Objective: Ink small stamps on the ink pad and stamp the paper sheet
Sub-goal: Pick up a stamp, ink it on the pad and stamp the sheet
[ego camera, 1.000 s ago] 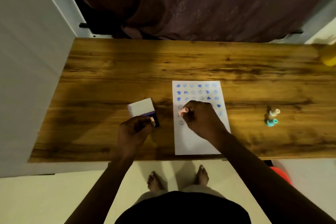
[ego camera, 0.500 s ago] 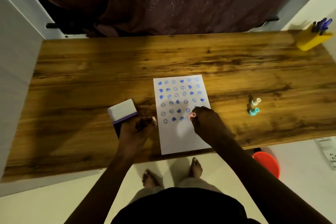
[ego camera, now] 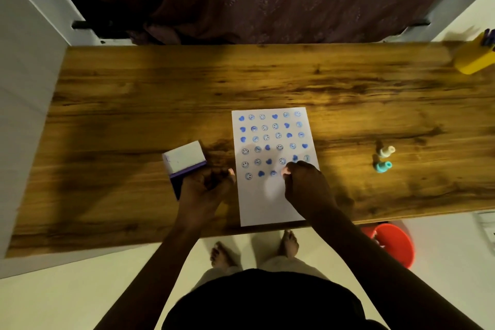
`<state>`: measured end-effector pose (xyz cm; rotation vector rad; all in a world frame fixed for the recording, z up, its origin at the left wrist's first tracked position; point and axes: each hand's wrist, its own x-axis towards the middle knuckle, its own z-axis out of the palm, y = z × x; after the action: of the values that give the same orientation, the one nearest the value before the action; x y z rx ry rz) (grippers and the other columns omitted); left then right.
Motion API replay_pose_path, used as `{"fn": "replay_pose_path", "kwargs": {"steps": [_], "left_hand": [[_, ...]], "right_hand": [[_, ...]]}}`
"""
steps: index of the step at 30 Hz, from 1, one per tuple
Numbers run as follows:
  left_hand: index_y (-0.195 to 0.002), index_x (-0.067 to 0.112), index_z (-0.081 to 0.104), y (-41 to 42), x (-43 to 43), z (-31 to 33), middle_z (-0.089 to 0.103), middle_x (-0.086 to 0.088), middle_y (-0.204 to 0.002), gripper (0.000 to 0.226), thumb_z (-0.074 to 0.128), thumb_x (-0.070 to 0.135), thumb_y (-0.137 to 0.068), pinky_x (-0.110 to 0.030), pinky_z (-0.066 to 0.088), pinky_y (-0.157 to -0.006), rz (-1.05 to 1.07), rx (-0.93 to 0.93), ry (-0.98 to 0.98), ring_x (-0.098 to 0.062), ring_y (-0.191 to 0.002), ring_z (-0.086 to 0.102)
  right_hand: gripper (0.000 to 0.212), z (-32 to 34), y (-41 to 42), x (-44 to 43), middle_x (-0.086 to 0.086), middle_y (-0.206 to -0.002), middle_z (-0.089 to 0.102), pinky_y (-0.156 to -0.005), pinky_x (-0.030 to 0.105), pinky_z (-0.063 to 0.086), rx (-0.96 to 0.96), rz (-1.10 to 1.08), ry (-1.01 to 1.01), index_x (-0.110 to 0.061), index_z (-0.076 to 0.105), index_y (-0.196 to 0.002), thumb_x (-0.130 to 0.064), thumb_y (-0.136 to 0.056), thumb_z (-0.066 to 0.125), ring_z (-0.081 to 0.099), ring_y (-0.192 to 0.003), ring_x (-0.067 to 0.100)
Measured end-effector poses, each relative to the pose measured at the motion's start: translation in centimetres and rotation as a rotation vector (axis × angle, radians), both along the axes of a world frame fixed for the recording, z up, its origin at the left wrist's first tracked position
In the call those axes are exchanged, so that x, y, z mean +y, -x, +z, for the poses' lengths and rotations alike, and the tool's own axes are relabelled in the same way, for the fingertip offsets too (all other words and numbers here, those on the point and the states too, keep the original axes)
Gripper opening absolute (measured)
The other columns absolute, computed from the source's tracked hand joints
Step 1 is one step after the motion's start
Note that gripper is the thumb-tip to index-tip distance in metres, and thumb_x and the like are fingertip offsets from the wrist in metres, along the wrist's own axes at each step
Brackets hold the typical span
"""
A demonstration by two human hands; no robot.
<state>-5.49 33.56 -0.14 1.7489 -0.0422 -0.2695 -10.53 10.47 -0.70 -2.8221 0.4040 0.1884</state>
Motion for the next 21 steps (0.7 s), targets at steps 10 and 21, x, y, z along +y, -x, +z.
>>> {"fn": "replay_pose_path", "kwargs": {"steps": [10,21], "left_hand": [[-0.080,0.046,0.075,0.1,0.0,1.2,0.079,0.025,-0.089,0.039,0.081,0.007,-0.086,-0.011,0.058,-0.071,-0.010,0.023,0.032,0.003,-0.090,0.075],[-0.082,0.037,0.079,1.3,-2.1,1.3,0.083,0.012,-0.091,0.027,0.083,0.011,-0.085,-0.024,0.065,-0.072,-0.055,0.114,0.042,-0.010,-0.085,0.080]], "right_hand": [[0.026,0.2,-0.3,-0.5,0.004,-0.113,0.073,-0.088,0.029,0.055,-0.016,-0.025,-0.039,-0.015,0.069,-0.115,-0.032,-0.100,0.056,0.069,-0.101,0.018],[0.025,5.3,1.3,-4.9,-0.004,-0.086,0.080,-0.063,0.015,0.049,-0.267,-0.340,-0.531,-0.018,0.080,-0.089,-0.042,-0.084,0.079,0.071,-0.073,0.006]]}}
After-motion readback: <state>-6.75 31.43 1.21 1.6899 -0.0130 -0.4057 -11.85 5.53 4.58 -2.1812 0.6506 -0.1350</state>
